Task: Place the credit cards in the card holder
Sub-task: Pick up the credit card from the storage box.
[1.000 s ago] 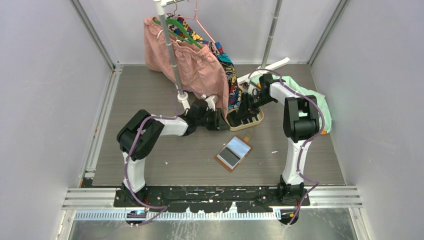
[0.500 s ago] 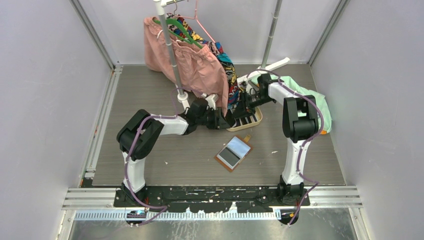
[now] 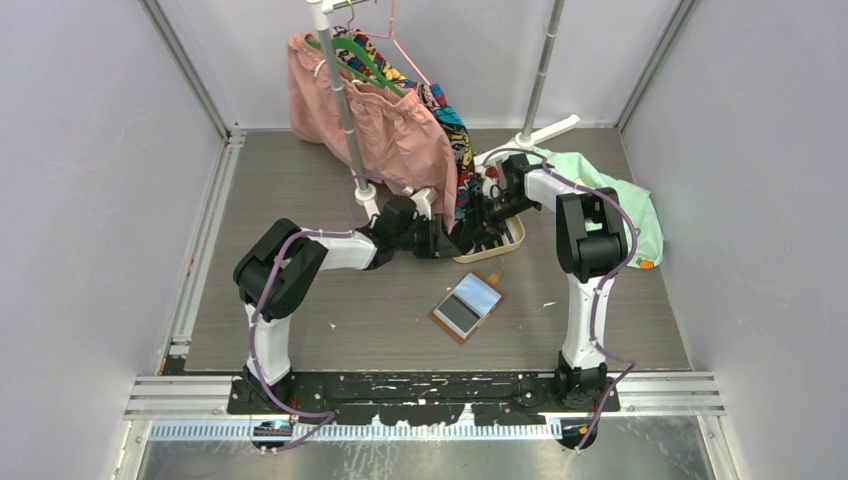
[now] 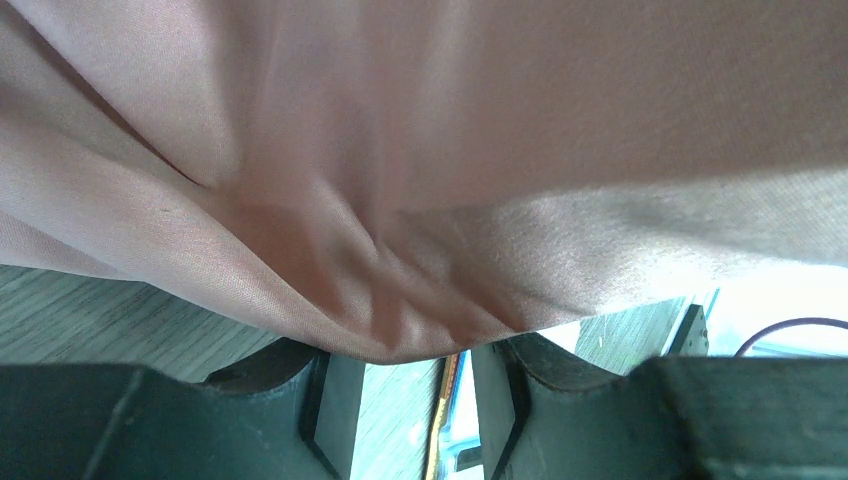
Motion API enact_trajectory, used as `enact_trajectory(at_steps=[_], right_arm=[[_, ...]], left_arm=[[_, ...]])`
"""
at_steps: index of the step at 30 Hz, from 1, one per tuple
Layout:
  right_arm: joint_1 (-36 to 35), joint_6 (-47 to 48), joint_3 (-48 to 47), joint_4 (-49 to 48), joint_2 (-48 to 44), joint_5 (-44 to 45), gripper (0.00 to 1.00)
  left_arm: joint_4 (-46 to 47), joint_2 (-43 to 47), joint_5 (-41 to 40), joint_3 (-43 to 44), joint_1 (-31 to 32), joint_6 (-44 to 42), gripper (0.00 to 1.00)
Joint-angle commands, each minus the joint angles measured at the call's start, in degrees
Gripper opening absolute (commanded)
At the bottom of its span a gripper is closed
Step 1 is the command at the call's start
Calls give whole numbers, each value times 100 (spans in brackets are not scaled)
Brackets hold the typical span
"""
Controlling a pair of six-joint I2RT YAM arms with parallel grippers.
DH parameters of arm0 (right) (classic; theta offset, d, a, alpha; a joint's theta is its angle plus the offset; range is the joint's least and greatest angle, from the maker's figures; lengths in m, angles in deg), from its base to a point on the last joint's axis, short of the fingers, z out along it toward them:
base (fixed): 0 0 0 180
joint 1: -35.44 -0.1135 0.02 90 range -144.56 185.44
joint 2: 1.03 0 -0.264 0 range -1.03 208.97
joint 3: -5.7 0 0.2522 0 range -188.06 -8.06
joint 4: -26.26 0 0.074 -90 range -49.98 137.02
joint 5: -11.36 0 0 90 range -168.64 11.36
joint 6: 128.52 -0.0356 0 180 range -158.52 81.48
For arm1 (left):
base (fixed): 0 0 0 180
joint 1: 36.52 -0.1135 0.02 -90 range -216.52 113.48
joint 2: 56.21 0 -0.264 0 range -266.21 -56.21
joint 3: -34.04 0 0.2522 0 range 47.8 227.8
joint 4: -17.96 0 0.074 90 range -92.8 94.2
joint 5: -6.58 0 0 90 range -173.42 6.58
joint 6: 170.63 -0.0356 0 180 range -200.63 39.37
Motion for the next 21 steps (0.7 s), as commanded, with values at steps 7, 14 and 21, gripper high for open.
enact_trajectory(at_steps=[7,14,21], right_arm=[[-121,-63,-40,-216,158,451,40],[-116,-27,-75,-222,215,114,18],[302,243,-69,-113,-76,-437,1]], left_arm=[[139,165,-53,70,17,-214,43],[111,558,-122,-145,11,-337,43],[109,992,-119,-423,-2,-434,44]])
